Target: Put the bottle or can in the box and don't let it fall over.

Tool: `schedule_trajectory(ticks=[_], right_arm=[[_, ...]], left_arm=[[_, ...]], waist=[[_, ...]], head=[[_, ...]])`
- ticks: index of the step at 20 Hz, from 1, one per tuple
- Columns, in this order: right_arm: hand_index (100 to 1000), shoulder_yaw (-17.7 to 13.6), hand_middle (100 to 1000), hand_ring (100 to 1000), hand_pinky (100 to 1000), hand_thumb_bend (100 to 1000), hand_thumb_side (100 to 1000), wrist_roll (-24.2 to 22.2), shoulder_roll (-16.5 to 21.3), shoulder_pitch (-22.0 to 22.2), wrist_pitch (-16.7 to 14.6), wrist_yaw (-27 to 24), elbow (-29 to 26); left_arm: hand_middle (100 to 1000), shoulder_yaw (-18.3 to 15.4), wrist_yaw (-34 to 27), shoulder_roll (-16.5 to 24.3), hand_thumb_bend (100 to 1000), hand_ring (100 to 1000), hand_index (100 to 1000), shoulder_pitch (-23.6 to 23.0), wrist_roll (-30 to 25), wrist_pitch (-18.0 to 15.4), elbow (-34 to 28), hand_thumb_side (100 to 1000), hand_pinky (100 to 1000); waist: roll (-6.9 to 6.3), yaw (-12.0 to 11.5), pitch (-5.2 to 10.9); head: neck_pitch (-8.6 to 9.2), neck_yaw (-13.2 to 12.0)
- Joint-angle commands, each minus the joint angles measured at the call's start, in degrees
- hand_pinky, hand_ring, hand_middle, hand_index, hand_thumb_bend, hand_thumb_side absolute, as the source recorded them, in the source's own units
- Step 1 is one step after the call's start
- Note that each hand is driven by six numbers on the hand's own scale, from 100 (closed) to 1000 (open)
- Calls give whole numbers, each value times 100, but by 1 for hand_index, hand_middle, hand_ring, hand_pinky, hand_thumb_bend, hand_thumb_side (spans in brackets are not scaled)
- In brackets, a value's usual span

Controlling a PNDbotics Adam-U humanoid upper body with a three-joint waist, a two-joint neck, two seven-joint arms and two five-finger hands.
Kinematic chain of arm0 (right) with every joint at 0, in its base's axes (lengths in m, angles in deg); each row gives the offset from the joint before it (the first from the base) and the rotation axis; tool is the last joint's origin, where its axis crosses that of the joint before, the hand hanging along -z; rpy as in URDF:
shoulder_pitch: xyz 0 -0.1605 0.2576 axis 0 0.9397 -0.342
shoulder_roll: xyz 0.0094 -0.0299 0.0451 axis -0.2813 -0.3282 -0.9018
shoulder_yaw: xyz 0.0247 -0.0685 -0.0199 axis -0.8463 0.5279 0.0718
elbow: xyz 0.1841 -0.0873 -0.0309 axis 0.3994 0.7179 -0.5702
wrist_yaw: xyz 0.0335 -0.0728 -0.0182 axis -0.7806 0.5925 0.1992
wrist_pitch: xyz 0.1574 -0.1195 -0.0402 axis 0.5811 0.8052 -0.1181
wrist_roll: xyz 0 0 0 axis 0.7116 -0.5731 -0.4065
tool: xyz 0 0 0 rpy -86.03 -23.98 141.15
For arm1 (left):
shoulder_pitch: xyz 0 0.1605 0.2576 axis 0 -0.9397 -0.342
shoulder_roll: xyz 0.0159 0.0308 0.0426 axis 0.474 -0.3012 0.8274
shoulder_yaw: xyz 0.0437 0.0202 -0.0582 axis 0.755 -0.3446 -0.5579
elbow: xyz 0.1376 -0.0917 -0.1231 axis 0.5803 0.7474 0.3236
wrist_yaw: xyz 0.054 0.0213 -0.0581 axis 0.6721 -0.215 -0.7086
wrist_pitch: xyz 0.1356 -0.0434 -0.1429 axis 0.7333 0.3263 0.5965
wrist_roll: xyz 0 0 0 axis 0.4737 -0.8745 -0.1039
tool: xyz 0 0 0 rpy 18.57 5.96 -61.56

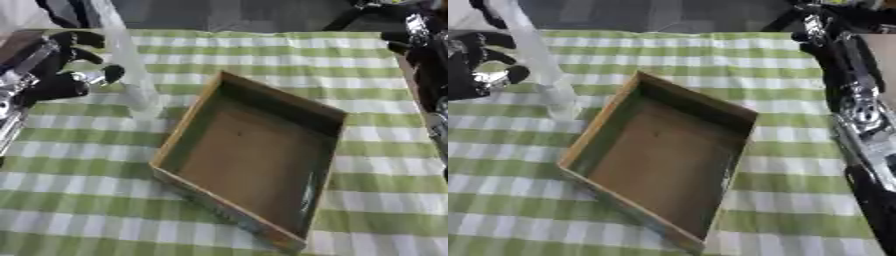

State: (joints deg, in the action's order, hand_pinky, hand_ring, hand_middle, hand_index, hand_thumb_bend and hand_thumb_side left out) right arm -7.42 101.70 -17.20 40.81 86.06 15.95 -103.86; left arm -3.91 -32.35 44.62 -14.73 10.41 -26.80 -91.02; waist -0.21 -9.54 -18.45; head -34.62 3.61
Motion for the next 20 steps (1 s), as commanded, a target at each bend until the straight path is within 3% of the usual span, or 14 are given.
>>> schedule_trajectory(ticks=[1,20], right_arm=[[865,-33,900,805,894,100,769,-14,68,-113,5,-34,-62],[865,-34,896,802,894,100,774,-14,40,-155,16,-58,-51]], left_arm=[[793,-41,58,58,609,753,845,132,80,5,58,428,1000],[789,-102,343,-278,619,753,829,530,17,-304,841,445,1000]], waist=[[9,0,104],[85,26,5]], head=[[72,-31],[90,-113]])
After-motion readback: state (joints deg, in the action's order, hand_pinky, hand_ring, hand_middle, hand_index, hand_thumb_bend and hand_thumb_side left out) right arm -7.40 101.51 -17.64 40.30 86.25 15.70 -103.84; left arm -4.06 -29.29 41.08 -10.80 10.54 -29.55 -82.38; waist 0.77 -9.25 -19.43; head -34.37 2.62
